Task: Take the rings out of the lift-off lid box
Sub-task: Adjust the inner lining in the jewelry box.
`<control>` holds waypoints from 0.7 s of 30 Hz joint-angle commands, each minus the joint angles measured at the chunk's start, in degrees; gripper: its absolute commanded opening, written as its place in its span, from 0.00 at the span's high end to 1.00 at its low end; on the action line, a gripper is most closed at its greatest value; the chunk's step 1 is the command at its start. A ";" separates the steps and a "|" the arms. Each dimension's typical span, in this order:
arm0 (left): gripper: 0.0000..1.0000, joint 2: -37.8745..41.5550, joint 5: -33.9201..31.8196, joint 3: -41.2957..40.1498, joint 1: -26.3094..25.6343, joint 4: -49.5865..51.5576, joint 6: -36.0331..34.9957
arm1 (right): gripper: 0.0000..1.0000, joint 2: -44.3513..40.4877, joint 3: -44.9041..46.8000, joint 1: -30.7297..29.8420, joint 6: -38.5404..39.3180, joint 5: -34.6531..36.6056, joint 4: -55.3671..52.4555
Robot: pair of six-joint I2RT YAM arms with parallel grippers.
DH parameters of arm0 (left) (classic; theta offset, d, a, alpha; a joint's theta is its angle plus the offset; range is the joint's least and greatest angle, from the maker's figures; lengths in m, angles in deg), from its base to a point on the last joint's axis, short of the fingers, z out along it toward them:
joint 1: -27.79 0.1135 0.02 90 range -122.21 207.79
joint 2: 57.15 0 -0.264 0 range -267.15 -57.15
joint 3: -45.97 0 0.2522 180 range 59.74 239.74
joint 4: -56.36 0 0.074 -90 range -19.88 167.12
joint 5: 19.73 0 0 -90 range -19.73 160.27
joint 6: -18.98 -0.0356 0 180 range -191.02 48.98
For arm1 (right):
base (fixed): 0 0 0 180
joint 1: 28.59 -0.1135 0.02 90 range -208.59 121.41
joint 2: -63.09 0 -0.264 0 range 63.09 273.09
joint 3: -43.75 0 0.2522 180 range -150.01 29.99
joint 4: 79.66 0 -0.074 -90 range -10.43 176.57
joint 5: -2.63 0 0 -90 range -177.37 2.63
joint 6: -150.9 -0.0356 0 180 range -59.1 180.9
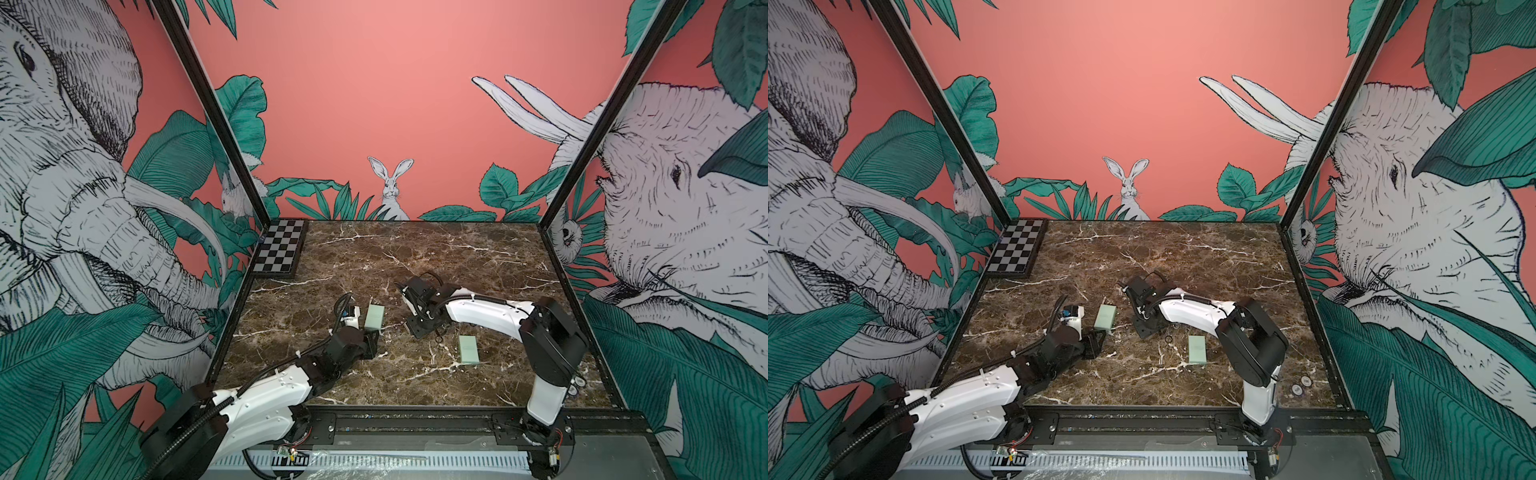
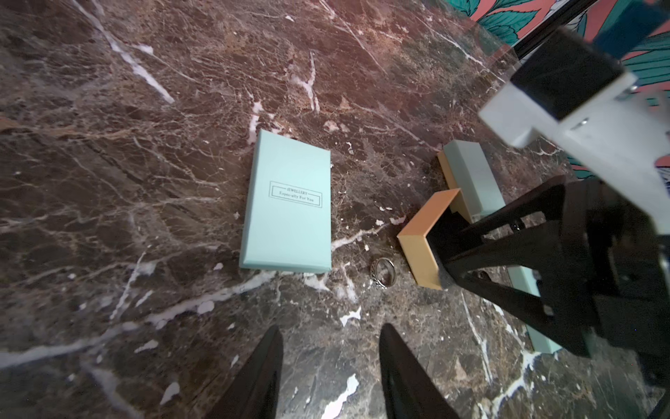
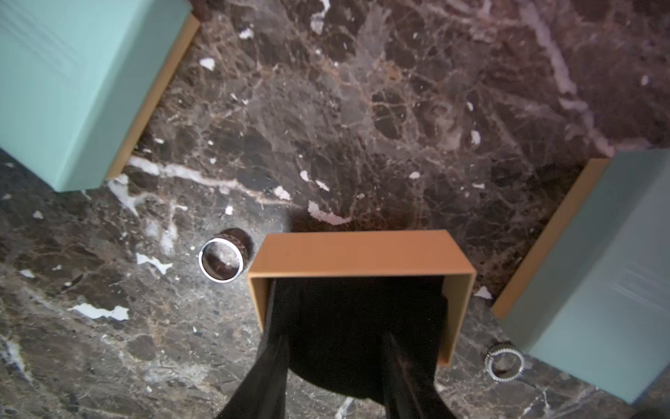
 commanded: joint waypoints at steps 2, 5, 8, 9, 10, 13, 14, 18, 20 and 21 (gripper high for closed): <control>0.54 1.31 -1.53 -0.79 0.19 1.06 0.76 | 0.58 2.22 -1.46 -0.16 1.06 1.19 -2.23; 0.54 1.46 -1.44 -0.66 0.13 1.27 0.59 | 0.60 2.28 -1.38 -0.07 1.38 1.59 -1.64; 0.54 1.34 -1.53 -0.90 0.16 1.06 0.67 | 0.65 2.00 -1.47 0.00 1.59 1.53 -1.13; 0.54 1.14 -1.53 -0.87 0.19 0.94 0.67 | 0.67 2.09 -1.50 0.01 1.60 1.65 -1.14; 0.54 0.94 -1.53 -0.84 0.12 0.83 0.65 | 0.69 2.19 -1.38 0.17 1.59 1.55 -0.92; 0.54 0.73 -1.44 -0.79 0.16 0.55 0.68 | 0.76 2.33 -0.67 0.68 1.24 1.47 0.00; 0.54 0.73 -1.39 -0.79 0.19 0.53 0.68 | 0.78 2.28 -0.27 0.85 1.24 1.36 0.77; 0.54 0.42 -1.45 -0.71 0.19 0.51 0.43 | 0.84 3.02 -0.56 1.33 1.88 0.62 1.65; 0.54 0.30 -1.36 -0.70 0.18 0.34 0.44 | 0.85 3.52 -0.23 1.49 2.29 0.74 2.72; 0.54 0.08 -1.27 -0.78 0.10 0.16 0.43 | 0.85 3.89 -0.12 1.66 2.26 1.12 3.35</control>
